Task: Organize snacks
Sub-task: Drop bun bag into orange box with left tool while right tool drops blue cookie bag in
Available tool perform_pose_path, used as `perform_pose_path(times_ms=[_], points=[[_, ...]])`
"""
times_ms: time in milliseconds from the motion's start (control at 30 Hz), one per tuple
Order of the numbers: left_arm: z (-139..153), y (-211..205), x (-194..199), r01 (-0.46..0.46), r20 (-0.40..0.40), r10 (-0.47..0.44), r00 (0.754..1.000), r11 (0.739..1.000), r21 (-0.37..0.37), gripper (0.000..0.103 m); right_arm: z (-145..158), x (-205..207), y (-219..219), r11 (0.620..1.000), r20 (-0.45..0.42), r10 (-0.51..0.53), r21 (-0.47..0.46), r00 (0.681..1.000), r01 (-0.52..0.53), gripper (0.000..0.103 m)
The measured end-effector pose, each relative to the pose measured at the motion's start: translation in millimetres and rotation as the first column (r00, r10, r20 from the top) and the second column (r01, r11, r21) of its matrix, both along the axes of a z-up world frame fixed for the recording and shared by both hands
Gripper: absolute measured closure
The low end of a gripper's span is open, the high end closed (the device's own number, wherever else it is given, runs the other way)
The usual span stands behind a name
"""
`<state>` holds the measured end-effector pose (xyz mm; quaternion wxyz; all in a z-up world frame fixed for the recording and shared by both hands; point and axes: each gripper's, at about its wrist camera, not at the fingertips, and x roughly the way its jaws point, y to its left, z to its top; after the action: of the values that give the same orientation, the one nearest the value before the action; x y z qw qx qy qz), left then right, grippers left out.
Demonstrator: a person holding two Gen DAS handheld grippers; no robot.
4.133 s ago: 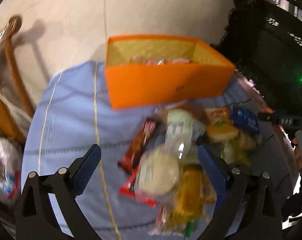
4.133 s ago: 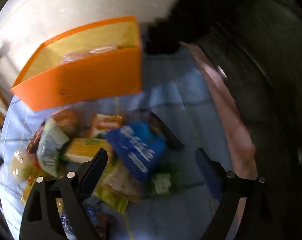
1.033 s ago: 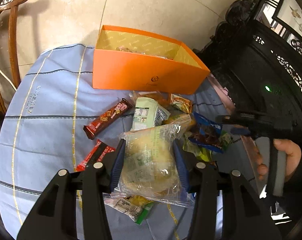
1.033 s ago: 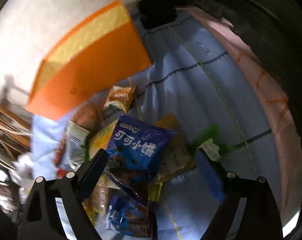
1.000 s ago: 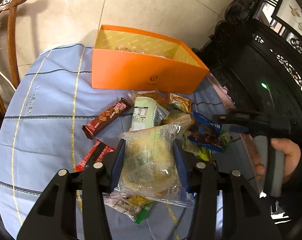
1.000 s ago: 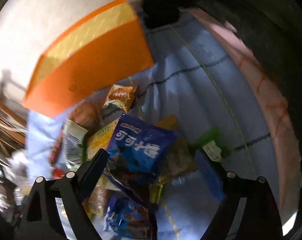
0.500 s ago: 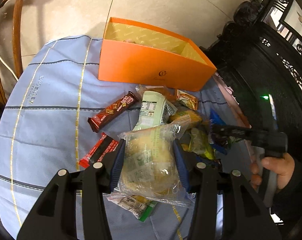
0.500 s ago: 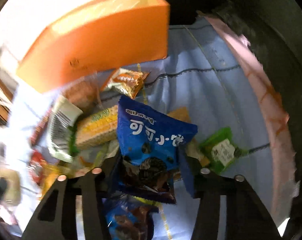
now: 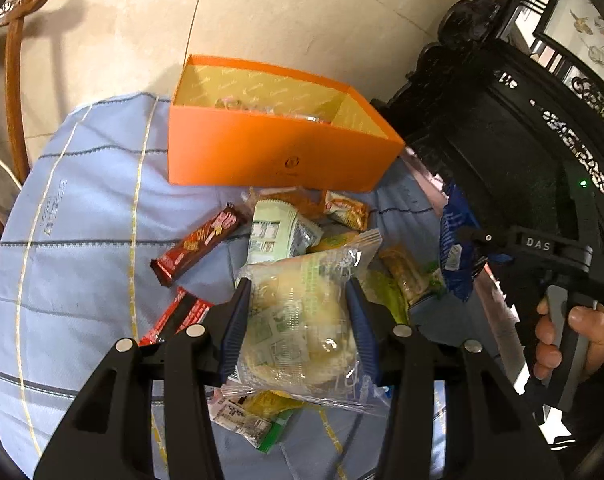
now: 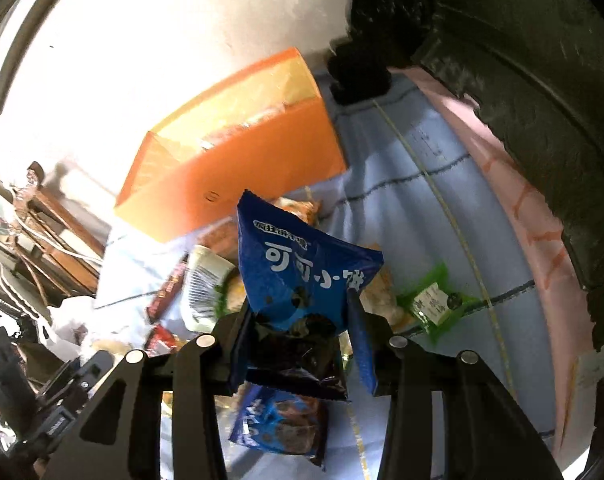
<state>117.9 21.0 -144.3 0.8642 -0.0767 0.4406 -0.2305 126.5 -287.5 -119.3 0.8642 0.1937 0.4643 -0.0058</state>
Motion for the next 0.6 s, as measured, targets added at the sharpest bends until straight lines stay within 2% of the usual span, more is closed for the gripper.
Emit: perform_pose_path(times_ms=[300,500,600], points=[[51.5,-5.8,17.8,0.01,0.102,-0.007,0.995,1.0,-0.028,0.057,79.6,18.8,14.6,0.999,0.155,0.041,-0.011,0.987,-0.04,0.06],[102.1,-20.5,61.8,0.015,0.197,-0.007,0.98,0.999,-0.043,0.057,128.5,59.0,13.5,1.0,0.245,0.029,0.003,0.969,-0.03,0.06],[129.0,-28.8,91.3,0.015,0.267,-0.006,0.964,0.999,-0.032,0.057,151.7,86.5,16.9,0.999,0.29,0.04,-0.01,0.956,-0.038,0.06]])
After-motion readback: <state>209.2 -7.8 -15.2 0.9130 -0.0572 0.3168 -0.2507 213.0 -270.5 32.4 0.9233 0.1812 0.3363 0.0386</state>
